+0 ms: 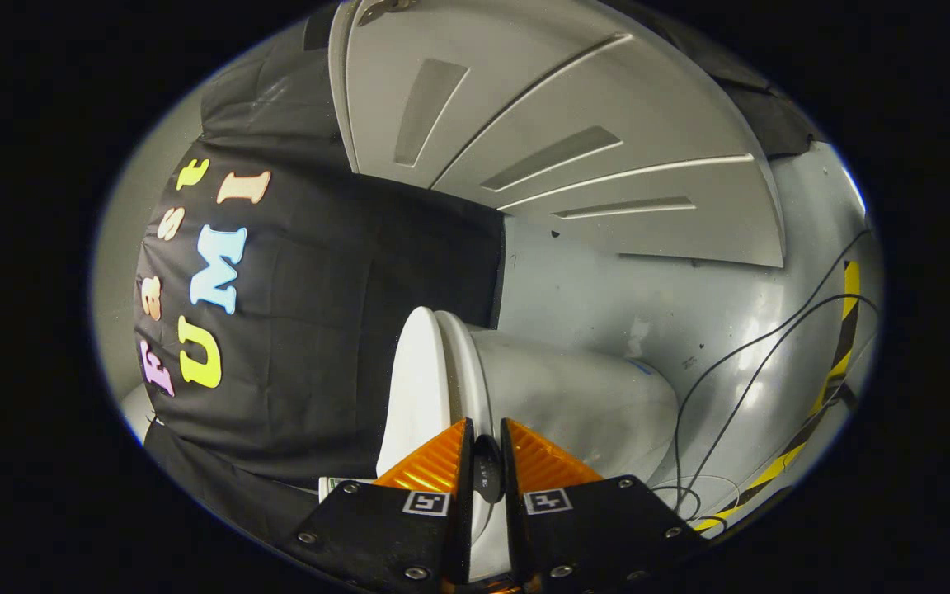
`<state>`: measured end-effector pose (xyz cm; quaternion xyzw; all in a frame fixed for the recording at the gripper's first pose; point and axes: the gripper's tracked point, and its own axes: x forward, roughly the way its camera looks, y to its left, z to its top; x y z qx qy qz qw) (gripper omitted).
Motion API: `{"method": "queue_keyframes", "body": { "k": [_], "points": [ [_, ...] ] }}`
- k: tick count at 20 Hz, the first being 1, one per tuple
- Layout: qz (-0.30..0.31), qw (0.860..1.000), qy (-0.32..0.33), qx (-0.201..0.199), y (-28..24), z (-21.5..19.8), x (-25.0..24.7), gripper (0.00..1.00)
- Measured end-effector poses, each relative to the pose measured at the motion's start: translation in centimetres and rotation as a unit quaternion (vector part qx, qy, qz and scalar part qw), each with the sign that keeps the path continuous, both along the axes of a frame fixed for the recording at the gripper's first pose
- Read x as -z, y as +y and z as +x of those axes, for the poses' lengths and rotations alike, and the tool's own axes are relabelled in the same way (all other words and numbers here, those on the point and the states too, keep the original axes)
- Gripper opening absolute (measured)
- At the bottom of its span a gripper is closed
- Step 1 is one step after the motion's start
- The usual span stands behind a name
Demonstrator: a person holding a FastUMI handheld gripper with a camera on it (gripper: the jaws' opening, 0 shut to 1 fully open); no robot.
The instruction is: Open the toilet lid.
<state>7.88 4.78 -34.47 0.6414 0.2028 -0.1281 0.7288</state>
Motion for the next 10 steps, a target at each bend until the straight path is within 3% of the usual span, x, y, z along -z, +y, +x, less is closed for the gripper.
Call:
{"method": "queue_keyframes", "body": {
  "k": [8, 10],
  "points": [
    [-0.018, 1.000, 0.013, -0.009, 0.06, 0.03, -0.78, 0.01],
    [-0.020, 1.000, 0.019, -0.015, 0.07, 0.08, -0.81, 0.01]
  ]
}}
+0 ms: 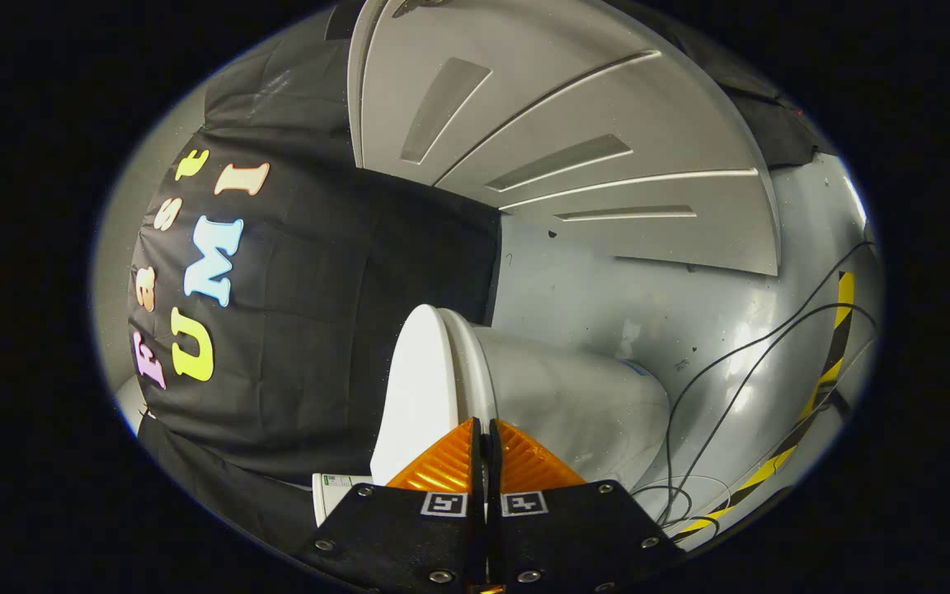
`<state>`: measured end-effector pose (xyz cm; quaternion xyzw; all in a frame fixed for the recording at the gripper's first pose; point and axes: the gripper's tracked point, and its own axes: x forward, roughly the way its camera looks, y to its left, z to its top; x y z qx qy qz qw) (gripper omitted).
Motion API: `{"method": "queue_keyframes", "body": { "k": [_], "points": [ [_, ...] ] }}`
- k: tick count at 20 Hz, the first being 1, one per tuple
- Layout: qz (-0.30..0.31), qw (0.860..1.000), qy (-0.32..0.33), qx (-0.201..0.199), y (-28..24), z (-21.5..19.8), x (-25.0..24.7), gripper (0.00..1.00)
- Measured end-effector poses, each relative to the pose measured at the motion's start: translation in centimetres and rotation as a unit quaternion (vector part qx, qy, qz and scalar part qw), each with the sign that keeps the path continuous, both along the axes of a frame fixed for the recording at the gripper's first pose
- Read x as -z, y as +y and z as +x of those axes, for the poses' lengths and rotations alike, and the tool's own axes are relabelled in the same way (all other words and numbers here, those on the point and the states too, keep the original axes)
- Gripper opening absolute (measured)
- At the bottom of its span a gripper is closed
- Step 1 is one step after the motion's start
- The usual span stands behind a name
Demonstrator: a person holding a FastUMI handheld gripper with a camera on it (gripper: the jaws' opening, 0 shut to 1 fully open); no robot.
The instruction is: Open the toilet lid.
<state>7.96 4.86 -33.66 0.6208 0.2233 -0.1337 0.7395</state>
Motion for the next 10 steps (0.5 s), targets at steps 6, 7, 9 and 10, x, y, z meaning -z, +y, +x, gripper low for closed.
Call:
{"method": "queue_keyframes", "body": {
  "k": [6, 7, 9, 10],
  "points": [
    [-0.019, 0.999, 0.019, -0.024, 0.0, -0.1, -0.8, 0.00],
    [-0.012, 1.000, 0.016, -0.020, -0.2, 0.0, -1.2, 0.00],
    [-0.015, 1.000, 0.017, -0.020, 0.1, 0.0, -1.5, 0.00],
    [-0.022, 0.999, 0.018, -0.025, 0.2, 0.0, -1.7, 0.00]
  ]
}}
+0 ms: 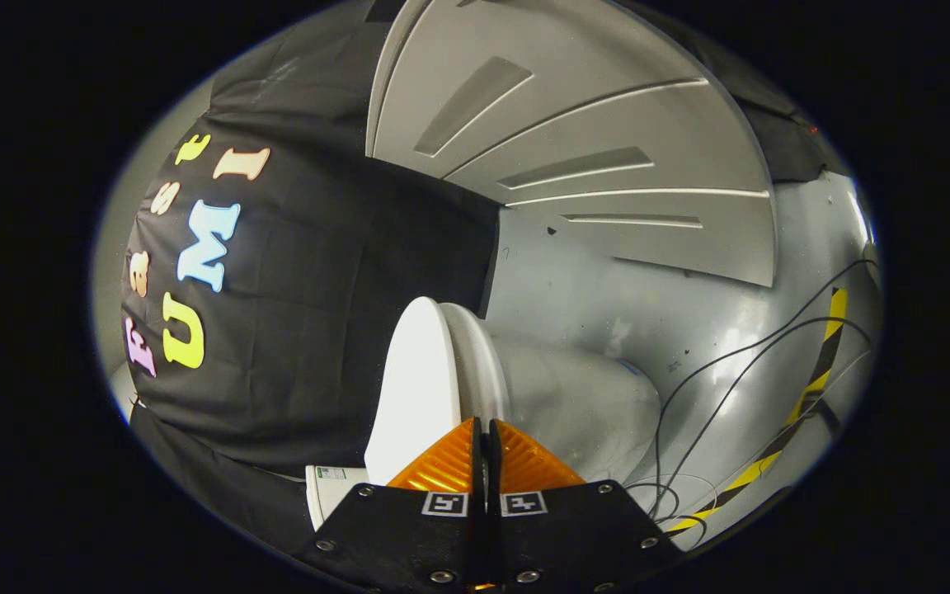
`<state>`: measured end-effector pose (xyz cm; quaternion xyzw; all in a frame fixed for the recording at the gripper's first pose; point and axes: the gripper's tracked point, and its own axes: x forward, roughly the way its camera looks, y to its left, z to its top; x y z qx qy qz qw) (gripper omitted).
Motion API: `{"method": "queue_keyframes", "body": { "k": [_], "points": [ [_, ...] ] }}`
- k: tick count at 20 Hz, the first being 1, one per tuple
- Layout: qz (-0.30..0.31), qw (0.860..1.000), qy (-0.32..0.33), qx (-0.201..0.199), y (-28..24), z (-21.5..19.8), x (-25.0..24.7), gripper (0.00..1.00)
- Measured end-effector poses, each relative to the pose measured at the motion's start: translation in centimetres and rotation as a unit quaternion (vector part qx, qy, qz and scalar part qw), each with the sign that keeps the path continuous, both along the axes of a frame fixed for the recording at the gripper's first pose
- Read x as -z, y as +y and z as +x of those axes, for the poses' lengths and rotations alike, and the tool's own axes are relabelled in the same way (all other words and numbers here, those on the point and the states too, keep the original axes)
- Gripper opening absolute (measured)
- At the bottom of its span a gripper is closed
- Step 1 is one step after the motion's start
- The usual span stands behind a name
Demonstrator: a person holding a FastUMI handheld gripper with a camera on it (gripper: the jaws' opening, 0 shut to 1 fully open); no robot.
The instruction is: Open the toilet lid.
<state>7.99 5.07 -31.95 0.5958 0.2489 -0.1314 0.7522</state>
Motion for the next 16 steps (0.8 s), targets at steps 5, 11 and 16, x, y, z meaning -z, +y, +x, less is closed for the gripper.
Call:
{"method": "queue_keyframes", "body": {
  "k": [5, 11, 16],
  "points": [
    [-0.014, 1.000, -0.005, -0.010, -0.3, 0.3, -1.8, 0.00],
    [-0.030, 0.999, -0.011, -0.020, -0.2, 0.5, -3.6, 0.00],
    [-0.048, 0.998, -0.016, -0.027, -0.2, 0.5, -5.6, 0.00]
  ]
}}
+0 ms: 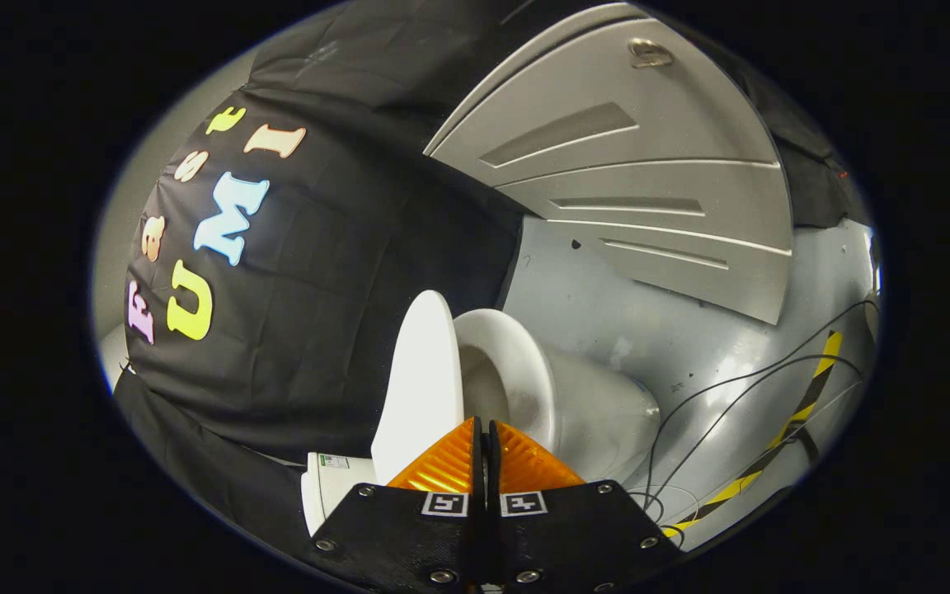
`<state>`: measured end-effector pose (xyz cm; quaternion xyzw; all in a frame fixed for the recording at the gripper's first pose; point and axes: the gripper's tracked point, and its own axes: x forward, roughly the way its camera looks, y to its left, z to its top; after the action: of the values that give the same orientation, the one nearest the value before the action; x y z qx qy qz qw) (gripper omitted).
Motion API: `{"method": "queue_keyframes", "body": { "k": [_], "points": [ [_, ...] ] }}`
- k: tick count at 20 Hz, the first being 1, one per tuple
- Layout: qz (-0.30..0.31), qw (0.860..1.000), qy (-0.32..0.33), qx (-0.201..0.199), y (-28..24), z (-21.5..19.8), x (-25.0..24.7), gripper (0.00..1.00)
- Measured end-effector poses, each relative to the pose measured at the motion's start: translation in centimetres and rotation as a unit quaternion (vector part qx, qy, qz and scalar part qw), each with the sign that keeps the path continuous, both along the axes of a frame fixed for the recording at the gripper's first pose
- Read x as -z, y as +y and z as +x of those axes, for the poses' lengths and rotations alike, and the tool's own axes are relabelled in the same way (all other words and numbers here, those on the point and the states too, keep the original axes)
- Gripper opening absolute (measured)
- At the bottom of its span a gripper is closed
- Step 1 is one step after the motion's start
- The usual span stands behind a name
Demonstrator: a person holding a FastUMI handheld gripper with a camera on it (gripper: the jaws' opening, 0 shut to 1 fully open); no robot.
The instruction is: Open the toilet lid.
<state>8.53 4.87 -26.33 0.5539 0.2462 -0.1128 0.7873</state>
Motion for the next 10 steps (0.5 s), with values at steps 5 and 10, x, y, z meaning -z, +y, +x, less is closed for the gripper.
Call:
{"method": "queue_keyframes", "body": {
  "k": [5, 10],
  "points": [
    [-0.022, 1.000, -0.009, -0.006, 0.4, 0.1, -2.1, 0.00],
    [-0.032, 0.999, -0.018, -0.014, 0.6, 0.3, -3.8, 0.00]
  ]
}}
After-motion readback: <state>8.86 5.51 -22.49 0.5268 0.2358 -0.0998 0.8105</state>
